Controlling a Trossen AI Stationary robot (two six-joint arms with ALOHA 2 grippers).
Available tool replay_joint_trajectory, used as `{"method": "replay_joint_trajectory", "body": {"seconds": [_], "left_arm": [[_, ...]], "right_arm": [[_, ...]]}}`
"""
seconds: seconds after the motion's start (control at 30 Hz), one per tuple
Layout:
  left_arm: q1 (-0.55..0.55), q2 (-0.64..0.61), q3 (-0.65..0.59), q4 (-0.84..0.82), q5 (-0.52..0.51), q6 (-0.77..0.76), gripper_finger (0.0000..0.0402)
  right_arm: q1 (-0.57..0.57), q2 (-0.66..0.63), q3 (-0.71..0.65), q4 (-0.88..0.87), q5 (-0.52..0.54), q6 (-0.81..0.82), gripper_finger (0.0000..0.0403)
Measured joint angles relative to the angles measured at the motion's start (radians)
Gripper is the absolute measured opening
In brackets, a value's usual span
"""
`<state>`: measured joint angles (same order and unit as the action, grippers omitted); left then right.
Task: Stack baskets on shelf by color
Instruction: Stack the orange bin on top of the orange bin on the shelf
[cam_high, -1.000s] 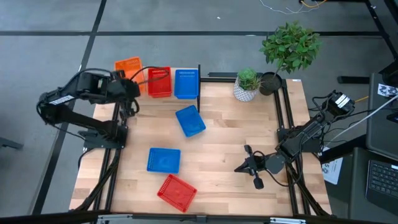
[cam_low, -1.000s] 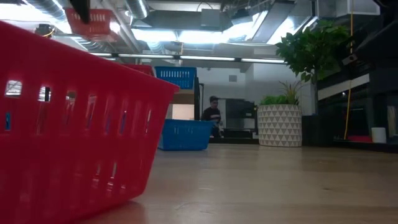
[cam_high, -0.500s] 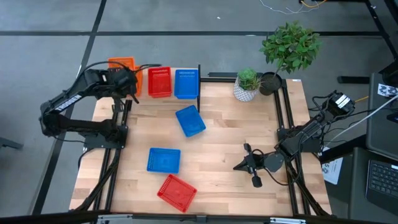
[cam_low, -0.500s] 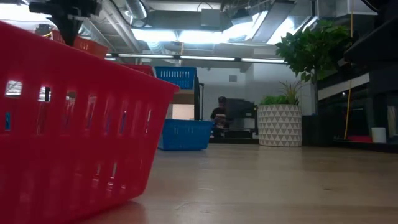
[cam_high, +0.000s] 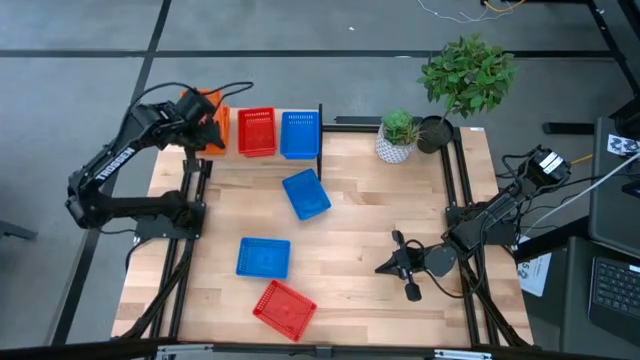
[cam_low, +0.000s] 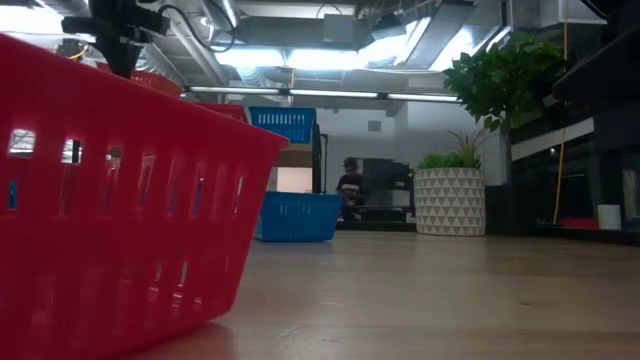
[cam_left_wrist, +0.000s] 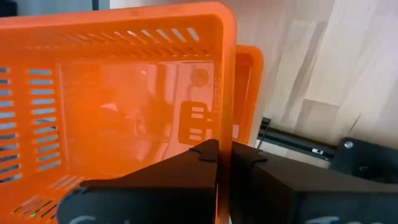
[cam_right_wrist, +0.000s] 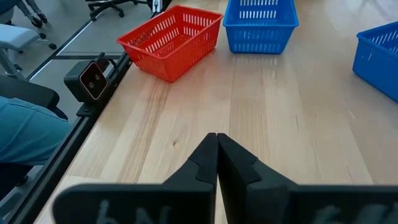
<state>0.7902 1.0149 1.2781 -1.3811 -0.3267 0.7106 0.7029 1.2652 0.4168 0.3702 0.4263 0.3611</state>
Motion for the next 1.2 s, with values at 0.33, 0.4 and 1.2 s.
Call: {"method": "replay_joint_trajectory", "body": {"seconds": [0.33,0.4,1.2], "left_arm": [[0.006,0.0,0.0,-0.016,0.0,0.083,0.0],[0.006,0.0,0.0,-0.016,0.0,0.081,0.0006],[0.005,-0.009,0.0,-0.016,-0.009,0.014,0.0094]], "right_arm": [[0.0,0.0,0.0,0.0,0.0,0.001,0.0008],[0.0,0.0,0.0,0.0,0.0,0.003,0.0008],[0.0,0.0,0.0,0.0,0.0,0.004,0.0008]]}}
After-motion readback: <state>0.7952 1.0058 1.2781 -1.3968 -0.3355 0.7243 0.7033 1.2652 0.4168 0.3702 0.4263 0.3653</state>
